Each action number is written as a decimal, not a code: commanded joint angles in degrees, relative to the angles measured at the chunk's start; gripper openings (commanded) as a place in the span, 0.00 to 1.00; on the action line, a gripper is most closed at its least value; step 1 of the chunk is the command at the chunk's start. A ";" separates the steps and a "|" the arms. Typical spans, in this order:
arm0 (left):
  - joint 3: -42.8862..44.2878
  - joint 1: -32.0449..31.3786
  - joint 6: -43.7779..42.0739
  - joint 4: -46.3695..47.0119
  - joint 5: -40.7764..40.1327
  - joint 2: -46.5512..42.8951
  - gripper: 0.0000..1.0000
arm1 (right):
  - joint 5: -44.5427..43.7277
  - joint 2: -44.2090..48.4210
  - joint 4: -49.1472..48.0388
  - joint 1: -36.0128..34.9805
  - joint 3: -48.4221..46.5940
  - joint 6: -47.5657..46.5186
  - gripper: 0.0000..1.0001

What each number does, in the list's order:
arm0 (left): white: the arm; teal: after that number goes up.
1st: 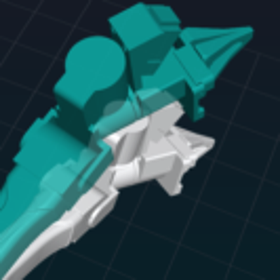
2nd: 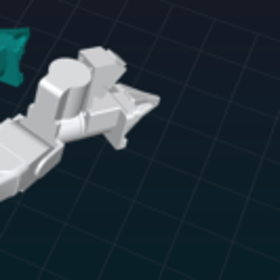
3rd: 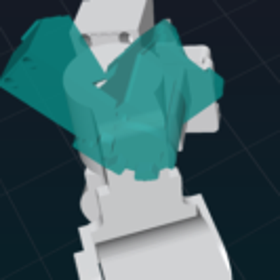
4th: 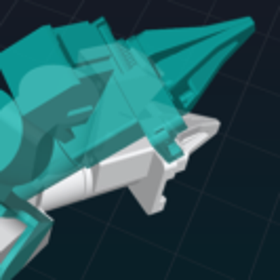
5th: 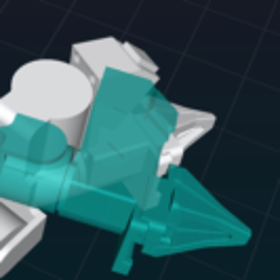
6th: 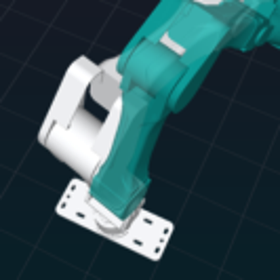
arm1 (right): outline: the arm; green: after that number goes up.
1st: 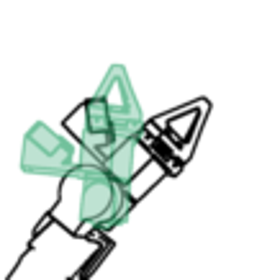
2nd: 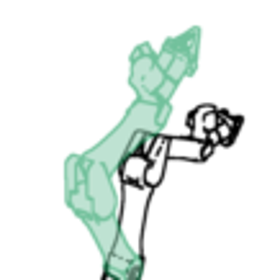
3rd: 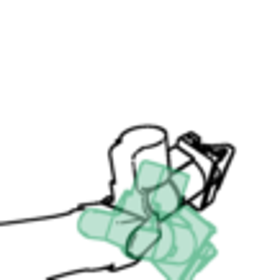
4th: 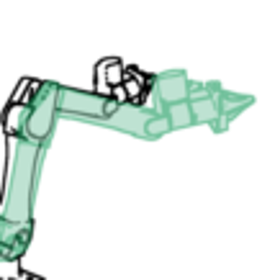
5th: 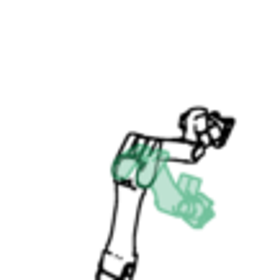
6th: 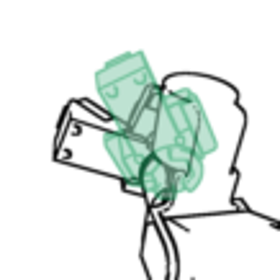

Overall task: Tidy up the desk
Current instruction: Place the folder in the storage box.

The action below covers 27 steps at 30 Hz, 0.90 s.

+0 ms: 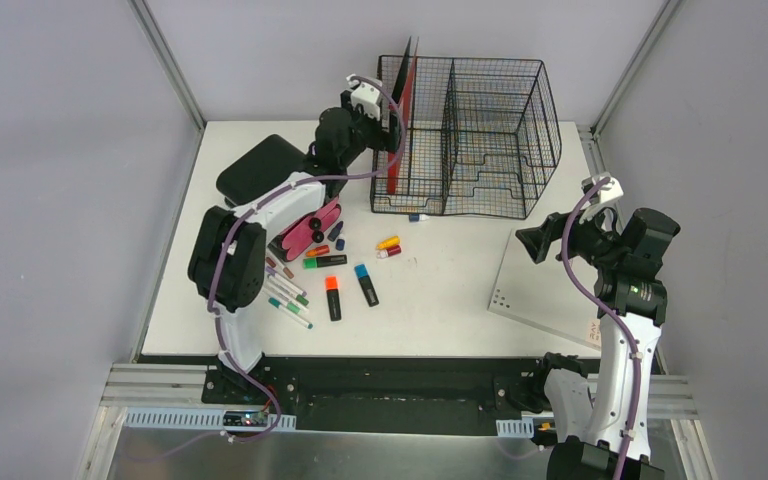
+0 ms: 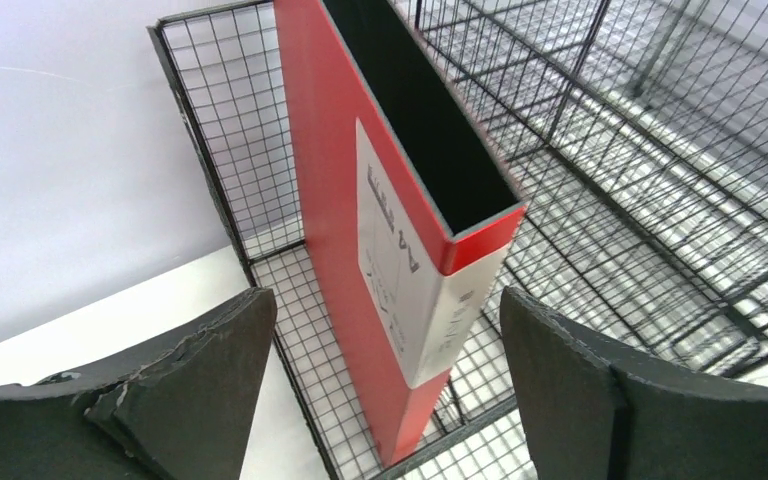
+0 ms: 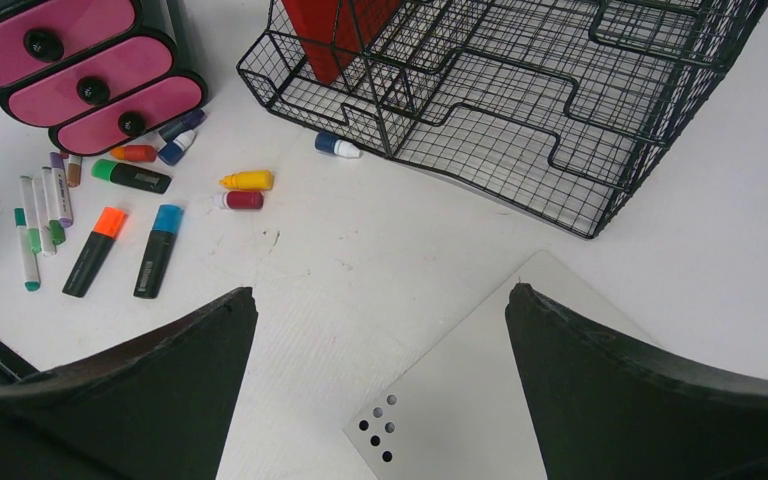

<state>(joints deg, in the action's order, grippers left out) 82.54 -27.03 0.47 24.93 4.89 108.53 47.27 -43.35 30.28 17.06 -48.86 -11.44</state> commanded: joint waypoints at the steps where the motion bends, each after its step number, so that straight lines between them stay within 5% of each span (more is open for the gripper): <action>1: -0.32 0.16 5.51 -3.88 -0.50 -10.04 0.87 | 1.40 0.46 -1.37 0.51 -0.14 0.72 0.99; 9: -9.74 1.70 19.87 -12.18 9.67 -21.19 0.95 | 2.38 0.57 -0.17 0.67 -0.23 -0.75 0.99; 18: -29.19 1.64 32.24 -8.90 24.92 -32.46 0.96 | 3.55 -0.74 1.01 1.34 -0.11 -2.21 0.99; 27: -44.51 -5.91 37.37 -1.18 25.54 -39.92 0.95 | 4.21 -1.55 0.92 2.56 0.30 -2.44 0.99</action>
<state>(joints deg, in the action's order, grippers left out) 40.99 -28.34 34.68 16.34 28.80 72.01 49.69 -44.75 31.68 18.85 -48.86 -12.97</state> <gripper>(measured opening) 0.956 0.990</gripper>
